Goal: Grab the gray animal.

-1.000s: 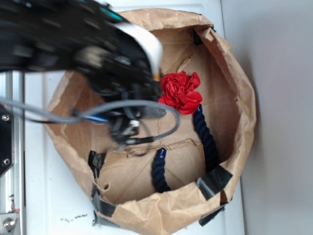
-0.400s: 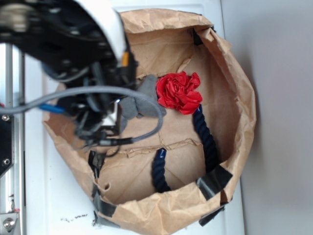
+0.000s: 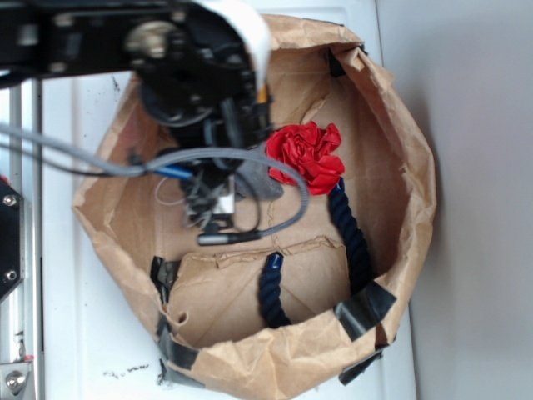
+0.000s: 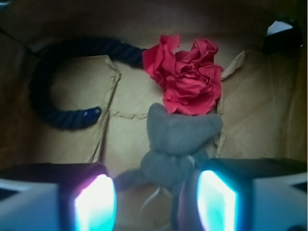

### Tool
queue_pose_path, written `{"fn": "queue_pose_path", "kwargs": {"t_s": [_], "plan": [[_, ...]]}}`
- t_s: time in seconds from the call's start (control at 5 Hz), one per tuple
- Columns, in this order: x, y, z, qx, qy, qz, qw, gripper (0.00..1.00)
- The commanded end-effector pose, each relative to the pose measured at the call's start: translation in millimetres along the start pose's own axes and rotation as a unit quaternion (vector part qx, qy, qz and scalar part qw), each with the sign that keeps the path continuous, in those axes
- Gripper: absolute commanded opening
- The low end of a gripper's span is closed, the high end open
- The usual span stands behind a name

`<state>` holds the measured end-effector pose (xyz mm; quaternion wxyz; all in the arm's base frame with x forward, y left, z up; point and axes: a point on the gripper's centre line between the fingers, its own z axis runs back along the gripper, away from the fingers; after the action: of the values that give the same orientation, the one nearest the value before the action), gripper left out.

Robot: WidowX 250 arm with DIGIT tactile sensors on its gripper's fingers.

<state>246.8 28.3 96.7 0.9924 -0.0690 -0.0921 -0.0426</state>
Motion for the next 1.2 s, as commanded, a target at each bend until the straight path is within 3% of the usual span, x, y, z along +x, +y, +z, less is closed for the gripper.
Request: {"fn": "queue_pose_path", "kwargs": {"t_s": [0.0,0.4,0.6,0.8,1.0], "plan": [[15.5,14.8,-30.6,0.029,0.002,-0.008,1.000,1.00],[19.7,17.4,-73.4,0.050,0.026,-0.015,0.998,1.00],[13.4,13.0,-84.8,0.044,0.023,-0.011,0.999,1.00],[9.1,10.4,-85.2,0.054,0.009,-0.013,0.998,0.30],[9.9,14.0,-77.9,0.056,-0.006,0.001,0.998,0.00]]}}
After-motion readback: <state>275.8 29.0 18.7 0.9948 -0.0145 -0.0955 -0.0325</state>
